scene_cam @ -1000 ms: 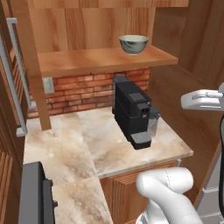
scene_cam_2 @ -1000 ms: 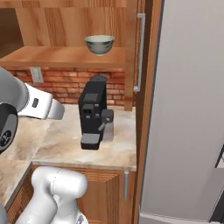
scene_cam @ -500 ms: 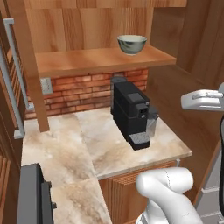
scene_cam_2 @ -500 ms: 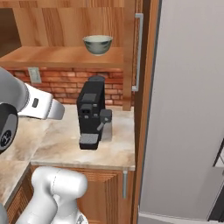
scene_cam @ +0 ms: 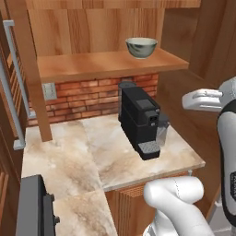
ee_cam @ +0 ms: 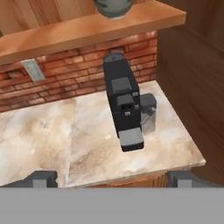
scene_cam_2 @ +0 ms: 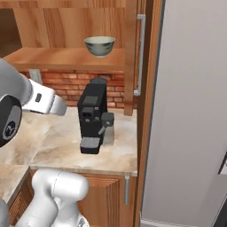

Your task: Take the smaller bowl and place it next to the appetizer plate on the dining counter , and place the larger bowl next to the plate with cooked food.

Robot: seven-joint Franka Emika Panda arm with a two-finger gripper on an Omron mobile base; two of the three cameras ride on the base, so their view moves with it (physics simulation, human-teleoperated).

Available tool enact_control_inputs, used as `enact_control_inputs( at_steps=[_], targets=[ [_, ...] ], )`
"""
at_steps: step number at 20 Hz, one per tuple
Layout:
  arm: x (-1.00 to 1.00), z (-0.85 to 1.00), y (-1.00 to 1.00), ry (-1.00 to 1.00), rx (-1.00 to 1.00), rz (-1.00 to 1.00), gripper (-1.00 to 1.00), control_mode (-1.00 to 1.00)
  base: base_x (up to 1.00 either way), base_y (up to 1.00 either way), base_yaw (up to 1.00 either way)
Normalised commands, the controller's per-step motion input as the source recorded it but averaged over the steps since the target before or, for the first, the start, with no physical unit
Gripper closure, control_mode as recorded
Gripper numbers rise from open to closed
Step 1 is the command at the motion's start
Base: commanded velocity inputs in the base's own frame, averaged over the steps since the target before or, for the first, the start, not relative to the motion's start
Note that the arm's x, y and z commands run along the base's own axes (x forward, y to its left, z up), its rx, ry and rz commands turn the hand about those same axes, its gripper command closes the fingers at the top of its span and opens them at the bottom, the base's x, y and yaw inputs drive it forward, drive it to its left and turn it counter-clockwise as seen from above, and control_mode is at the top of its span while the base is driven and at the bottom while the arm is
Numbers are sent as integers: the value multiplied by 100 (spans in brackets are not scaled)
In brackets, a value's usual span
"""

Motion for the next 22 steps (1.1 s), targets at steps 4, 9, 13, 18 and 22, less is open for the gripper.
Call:
enact_control_inputs(
  at_steps=[4, 9, 13, 18, 22],
  targets=[
    [76, 0, 0, -2, 0, -5, -100, -100, 0, 0, 0],
    [98, 0, 0, 0, 0, -5, -100, -100, 0, 0, 0],
    [91, 0, 3, 0, 0, -16, -100, -100, 0, 0, 0],
    [61, 12, 13, 0, 7, -30, -100, -100, 0, 0, 0],
    [47, 18, 17, 0, 18, -29, -100, -100, 0, 0, 0]
  ],
)
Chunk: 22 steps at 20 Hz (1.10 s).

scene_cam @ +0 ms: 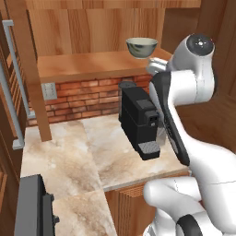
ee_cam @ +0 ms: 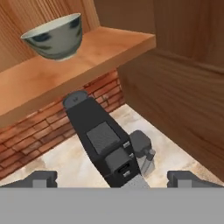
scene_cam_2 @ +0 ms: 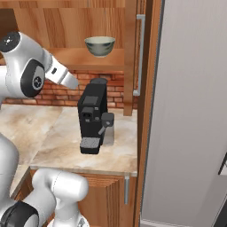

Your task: Take the smaller bowl and place it next to the appetizer plate on the dining counter , and place the larger bowl next to the plate with cooked food.

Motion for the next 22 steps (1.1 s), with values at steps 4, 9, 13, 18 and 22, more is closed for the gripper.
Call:
enact_control_inputs(
  at_steps=[4, 9, 13, 18, 22],
  targets=[
    [21, 31, 2, 0, 21, -16, -100, -100, 0, 0, 0],
    [1, 24, -2, -9, 20, 0, -100, -100, 0, 0, 0],
    [9, 9, -3, -20, 10, 1, -100, -100, 0, 0, 0],
    [36, 0, 0, -33, 0, 0, -100, -100, 0, 0, 0],
    [28, 6, -1, -19, 0, 0, -100, -100, 0, 0, 0]
  ],
)
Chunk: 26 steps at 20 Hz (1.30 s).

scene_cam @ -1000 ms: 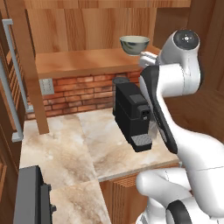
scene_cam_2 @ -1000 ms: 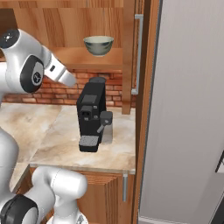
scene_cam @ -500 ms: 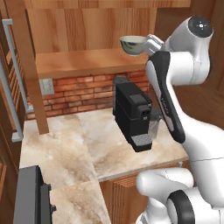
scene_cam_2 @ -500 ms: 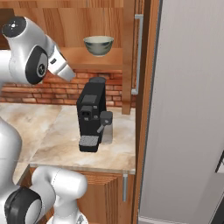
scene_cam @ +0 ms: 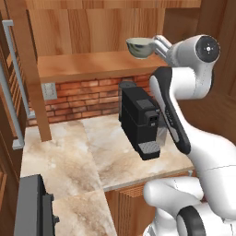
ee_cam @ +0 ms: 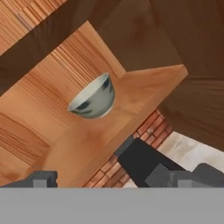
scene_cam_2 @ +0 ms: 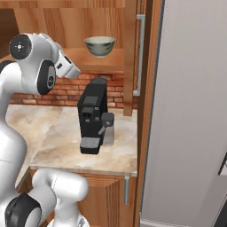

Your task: Take the smaller bowl and place it next to the appetizer plate on the dining counter , and place the larger bowl next to the plate with cooked food.

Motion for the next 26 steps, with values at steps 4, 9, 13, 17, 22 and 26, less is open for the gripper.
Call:
enact_control_inputs(
  at_steps=[4, 9, 13, 17, 22, 26],
  targets=[
    [1, 34, 0, 2, 3, 0, -100, -100, 0, 0, 0],
    [0, 47, -2, 9, 3, 0, -100, -100, 0, 0, 0],
    [8, 28, -6, 13, 1, 0, -100, -100, 0, 0, 0],
    [29, -1, -16, 9, 0, 0, -100, -100, 0, 0, 0],
    [39, -6, -17, 12, 0, 0, -100, -100, 0, 0, 0],
    [54, -17, -2, 8, 0, 0, -100, -100, 0, 0, 0]
  ],
)
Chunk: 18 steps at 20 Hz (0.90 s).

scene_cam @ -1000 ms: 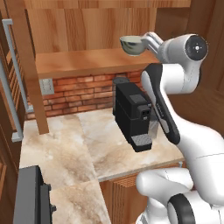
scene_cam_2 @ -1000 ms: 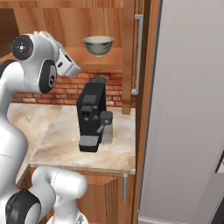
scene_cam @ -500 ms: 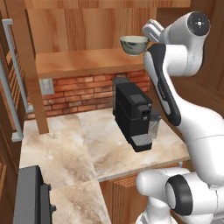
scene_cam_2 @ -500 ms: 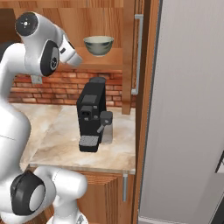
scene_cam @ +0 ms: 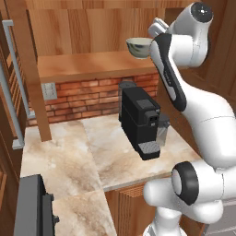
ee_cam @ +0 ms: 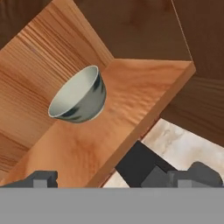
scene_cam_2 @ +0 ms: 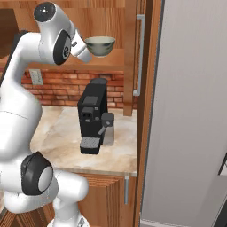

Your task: Take the smaller bowl and place it next to the appetizer plate on the dining counter , and place the larger bowl next to the plate with cooked food.

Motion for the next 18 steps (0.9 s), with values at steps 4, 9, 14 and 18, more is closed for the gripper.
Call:
enact_control_inputs(
  at_steps=[4, 9, 14, 18],
  targets=[
    [52, -16, 0, 2, 0, 0, -100, -100, 0, 0, 0],
    [50, -15, -5, 0, 0, 0, -100, -100, 0, 0, 0],
    [47, -10, -2, 0, 0, -1, -100, -100, 0, 0, 0],
    [46, -3, 0, 0, 0, -2, -100, -100, 0, 0, 0]
  ],
)
